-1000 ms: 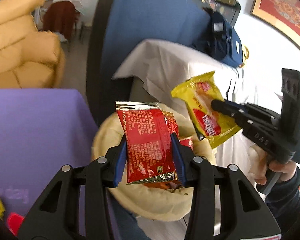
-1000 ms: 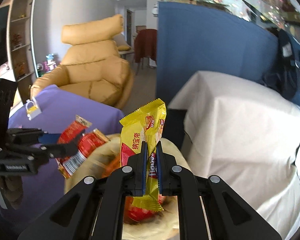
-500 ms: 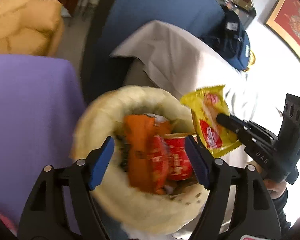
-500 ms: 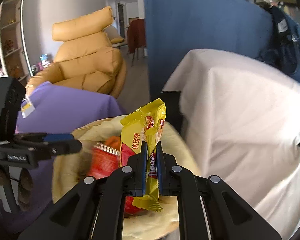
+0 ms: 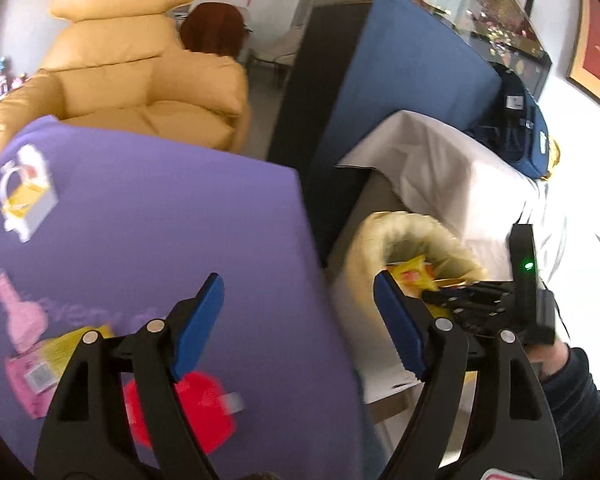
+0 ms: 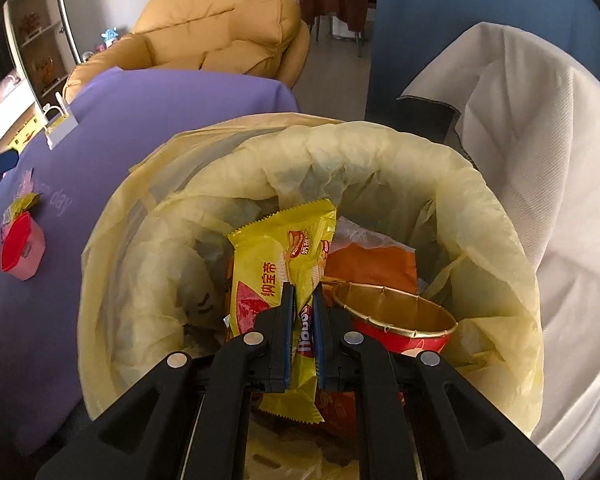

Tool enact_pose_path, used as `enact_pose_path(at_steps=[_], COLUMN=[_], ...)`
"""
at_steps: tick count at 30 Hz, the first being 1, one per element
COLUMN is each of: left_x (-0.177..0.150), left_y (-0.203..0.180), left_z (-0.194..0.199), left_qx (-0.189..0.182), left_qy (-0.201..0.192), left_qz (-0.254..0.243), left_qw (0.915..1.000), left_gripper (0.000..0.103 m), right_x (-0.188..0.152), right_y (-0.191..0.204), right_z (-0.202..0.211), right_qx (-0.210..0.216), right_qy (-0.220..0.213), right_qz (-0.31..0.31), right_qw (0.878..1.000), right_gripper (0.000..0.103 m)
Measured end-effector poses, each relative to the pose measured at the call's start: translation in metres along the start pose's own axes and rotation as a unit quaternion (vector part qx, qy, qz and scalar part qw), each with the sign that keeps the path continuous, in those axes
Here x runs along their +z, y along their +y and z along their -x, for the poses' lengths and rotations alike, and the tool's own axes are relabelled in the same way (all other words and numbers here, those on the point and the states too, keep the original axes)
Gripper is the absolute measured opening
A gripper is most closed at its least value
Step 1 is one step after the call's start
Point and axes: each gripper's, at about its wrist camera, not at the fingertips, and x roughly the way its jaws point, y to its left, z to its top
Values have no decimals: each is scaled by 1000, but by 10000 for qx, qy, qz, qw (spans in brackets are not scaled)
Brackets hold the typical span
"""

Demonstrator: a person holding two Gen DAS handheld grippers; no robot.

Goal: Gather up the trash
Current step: 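Move both open tools back to the pink and yellow wrappers on the table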

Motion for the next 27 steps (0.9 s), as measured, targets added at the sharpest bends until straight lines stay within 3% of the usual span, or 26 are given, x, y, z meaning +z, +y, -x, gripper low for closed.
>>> enact_pose_path(at_steps=[5, 7, 12, 14, 16, 18, 22, 27], left_x=[-12, -17, -35, -42, -46, -52, -63, -66], left_y=[37, 50, 87, 104, 118, 135, 163, 175], left_z=[16, 22, 41, 51, 59, 69, 85, 84], left_qx=[293, 391, 624, 763, 894, 1037, 1218, 1215], left_qy=[-29, -43, -55, -112, -153, -200, -258, -144], left_qz=[310, 419, 758, 899, 1014, 1170, 1379, 1277], left_qw=[9991, 9983, 9952, 9930, 9907, 9875, 9826, 9842], left_gripper=[73, 73, 73, 73, 73, 73, 74, 75], right_x=[-3, -6, -7, -6, -3, 0, 4, 10], right_y=[5, 5, 0, -2, -1, 2, 18, 63], right_z=[8, 15, 36, 47, 54, 61, 68, 69], right_qx=[-63, -110, -172, -282, -422, -541, -18, 250], right_qy=[-11, -33, -163, -285, -390, -517, -582, -731], right_qz=[-5, 38, -78, -122, -117, -90, -124, 231], right_qw=[10000, 9999, 9997, 9991, 9983, 9972, 9982, 9967], right_gripper=[17, 30, 31, 35, 47, 47, 47, 47])
